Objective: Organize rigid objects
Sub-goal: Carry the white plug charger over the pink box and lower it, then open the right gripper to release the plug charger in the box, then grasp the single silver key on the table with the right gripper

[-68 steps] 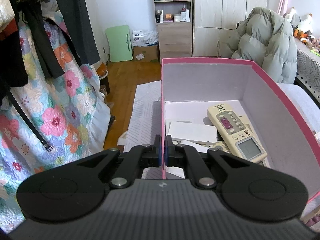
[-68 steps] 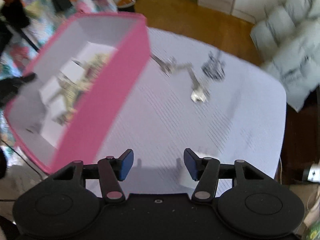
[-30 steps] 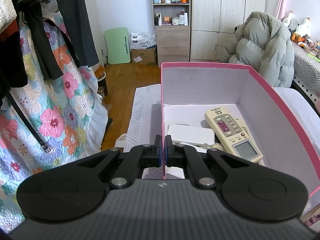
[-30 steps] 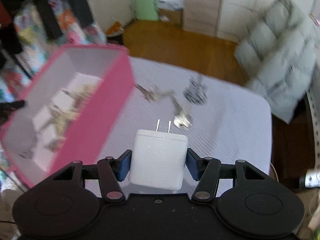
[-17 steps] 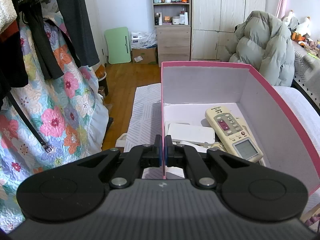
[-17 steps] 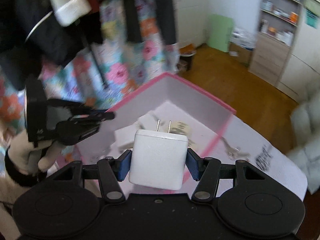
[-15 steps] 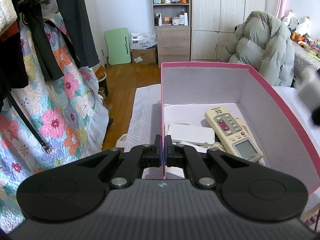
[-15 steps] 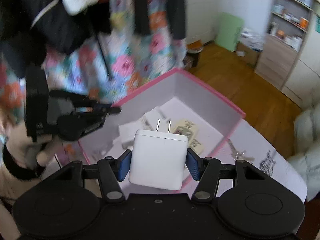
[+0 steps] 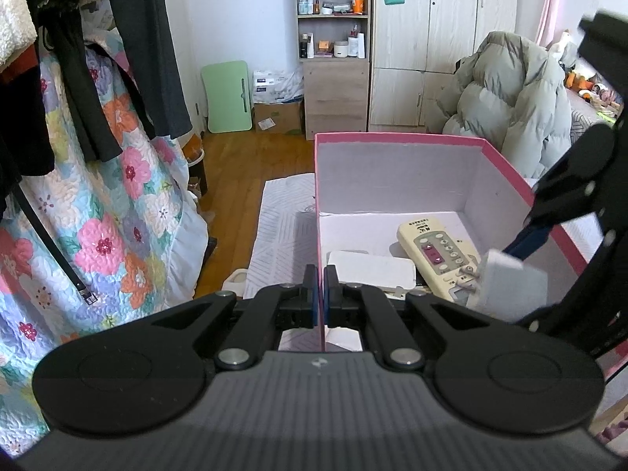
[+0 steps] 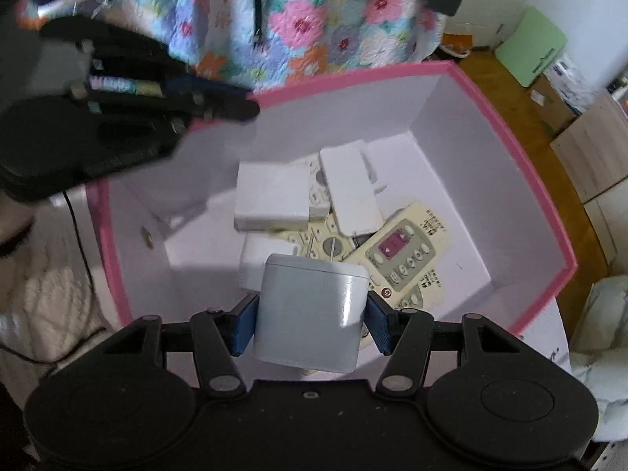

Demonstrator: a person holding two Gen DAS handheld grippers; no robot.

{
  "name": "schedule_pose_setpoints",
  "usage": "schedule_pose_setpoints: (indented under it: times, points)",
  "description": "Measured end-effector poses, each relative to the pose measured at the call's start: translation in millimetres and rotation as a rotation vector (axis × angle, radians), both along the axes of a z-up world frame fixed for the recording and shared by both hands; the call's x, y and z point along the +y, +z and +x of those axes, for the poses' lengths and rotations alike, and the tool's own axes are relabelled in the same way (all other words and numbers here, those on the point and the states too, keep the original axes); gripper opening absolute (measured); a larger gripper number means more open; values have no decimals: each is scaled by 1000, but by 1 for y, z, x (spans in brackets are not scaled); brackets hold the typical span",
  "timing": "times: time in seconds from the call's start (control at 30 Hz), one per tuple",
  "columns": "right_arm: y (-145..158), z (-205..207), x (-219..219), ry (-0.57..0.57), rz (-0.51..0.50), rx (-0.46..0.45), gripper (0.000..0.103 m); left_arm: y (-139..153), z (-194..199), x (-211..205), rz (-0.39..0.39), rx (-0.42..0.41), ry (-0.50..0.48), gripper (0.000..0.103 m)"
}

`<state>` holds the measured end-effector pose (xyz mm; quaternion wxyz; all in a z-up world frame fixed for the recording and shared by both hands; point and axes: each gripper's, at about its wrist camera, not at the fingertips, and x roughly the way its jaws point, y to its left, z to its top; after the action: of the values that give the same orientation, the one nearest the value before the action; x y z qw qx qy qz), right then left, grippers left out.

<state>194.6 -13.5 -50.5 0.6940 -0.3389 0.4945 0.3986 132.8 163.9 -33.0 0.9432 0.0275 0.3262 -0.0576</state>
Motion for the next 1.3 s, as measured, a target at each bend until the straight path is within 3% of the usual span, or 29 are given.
schedule_pose_setpoints:
  times: [0.33, 0.47, 0.63, 0.7, 0.8, 0.9, 1.03, 1.17, 1.3]
  points:
    - [-29, -15, 0, 140, -115, -11, 62, 1, 2, 4, -14, 5, -2, 2]
    - [-19, -8, -11, 114, -20, 36, 62, 1, 2, 3, -8, 1, 2, 2]
    - [26, -4, -35, 70, 109, -51, 66, 1, 0, 2, -2, -4, -1, 2]
    - [47, 1, -53, -1, 154, -119, 67, 0, 0, 1, -3, -5, -2, 2]
    - [59, 10, -85, -103, 155, -306, 67, -1, 0, 1, 4, -6, -1, 2]
    - [53, 28, -123, -216, 159, -358, 67, -3, 1, 2, -2, 1, 3, 2]
    - [29, 68, -176, -477, 161, -239, 66, -3, 2, -1, 1, 5, 13, 2]
    - [10, 91, -208, -597, 178, -161, 66, -2, 1, -1, 3, 0, 15, 2]
    - [-19, 104, -231, -743, 242, -17, 64, -1, 1, -2, 6, -4, 13, 2]
